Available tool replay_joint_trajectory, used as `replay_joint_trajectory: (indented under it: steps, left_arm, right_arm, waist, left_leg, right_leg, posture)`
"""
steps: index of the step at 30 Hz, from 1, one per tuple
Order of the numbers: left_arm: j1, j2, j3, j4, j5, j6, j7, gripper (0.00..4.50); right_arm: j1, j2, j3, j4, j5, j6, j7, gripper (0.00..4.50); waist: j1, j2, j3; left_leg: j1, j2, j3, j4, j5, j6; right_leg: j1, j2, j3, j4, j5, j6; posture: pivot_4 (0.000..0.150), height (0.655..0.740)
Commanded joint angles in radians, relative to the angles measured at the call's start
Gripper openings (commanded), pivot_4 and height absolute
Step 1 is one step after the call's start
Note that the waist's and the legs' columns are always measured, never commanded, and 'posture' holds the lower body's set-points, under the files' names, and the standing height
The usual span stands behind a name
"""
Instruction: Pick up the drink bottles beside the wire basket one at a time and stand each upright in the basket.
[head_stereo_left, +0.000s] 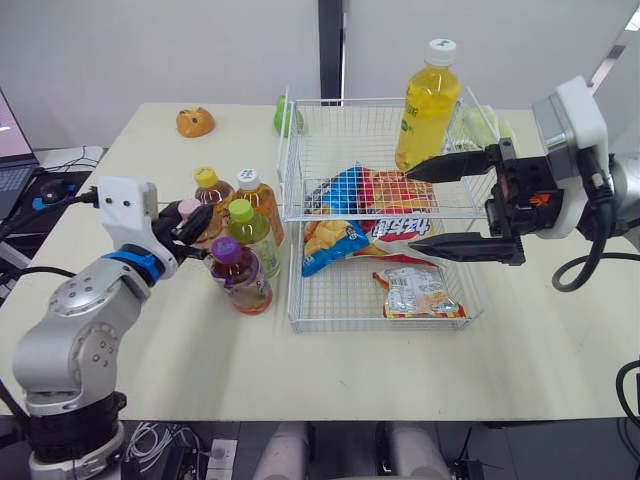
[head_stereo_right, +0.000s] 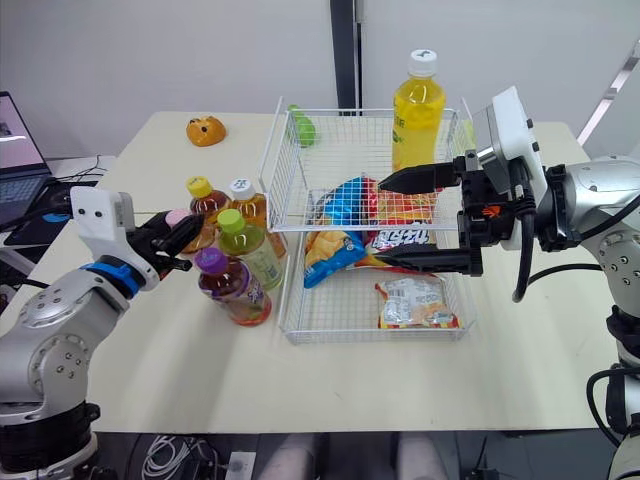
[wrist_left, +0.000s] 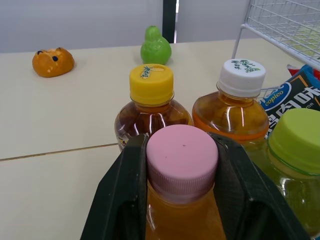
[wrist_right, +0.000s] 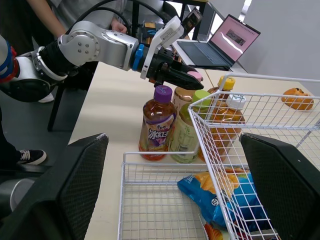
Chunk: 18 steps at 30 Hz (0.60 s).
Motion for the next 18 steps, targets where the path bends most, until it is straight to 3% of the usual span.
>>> replay_joint_trajectory:
  steps: [1,5,10,14,18]
  left_arm:
    - [-0.024,0.132,0.131,-0.055,-0.098,0.046,-0.095,1.37]
    - [-0.089,0.308,0.231,0.017,-0.225,0.129,-0.224,1.37]
    - [-0.249,0.511,0.258,0.192,-0.351,0.219,-0.359,1.37]
    - [-0.454,0.618,0.166,0.371,-0.369,0.209,-0.427,1.37]
    - [-0.707,0.635,0.015,0.512,-0.341,0.174,-0.484,1.37]
  right_arm:
    - [-0.015,-0.015,-0.054,-0.004,0.013,-0.004,-0.008,4.50]
    - [-0.002,-0.035,-0.082,0.005,0.002,-0.010,-0.014,4.50]
    - [0.009,-0.070,-0.129,0.030,-0.010,-0.014,-0.022,4.50]
    - [0.031,-0.105,-0.169,0.050,-0.018,-0.017,-0.023,4.50]
    - [0.059,-0.140,-0.214,0.067,-0.014,-0.012,-0.027,4.50]
  waist:
    - [-0.001,-0.001,0.000]
    - [-0.001,-0.001,0.001]
    - [0.002,-0.001,0.001]
    - [0.000,-0.001,0.001]
    - [-0.001,-0.001,0.001]
  left_leg:
    - [0.000,0.000,0.000,0.000,0.000,0.000]
    - [-0.001,0.000,-0.001,-0.001,0.000,0.000]
    - [-0.001,0.000,0.000,-0.001,0.000,0.000]
    - [-0.001,0.000,0.001,-0.002,0.000,0.000]
    - [-0.001,0.000,0.002,-0.003,0.000,0.000]
  right_leg:
    - [0.000,0.000,0.000,0.000,0.000,0.000]
    - [-0.001,0.001,-0.001,-0.001,0.000,0.000]
    - [0.000,0.000,-0.003,-0.002,0.000,0.000]
    - [0.000,0.000,-0.004,-0.001,0.000,0.000]
    - [0.000,0.001,-0.004,-0.001,0.000,0.000]
  posture:
    - [0.150,0.7400]
    - [0.150,0.7400]
    - [0.150,0.7400]
    - [0.150,0.7400]
    - [0.150,0.7400]
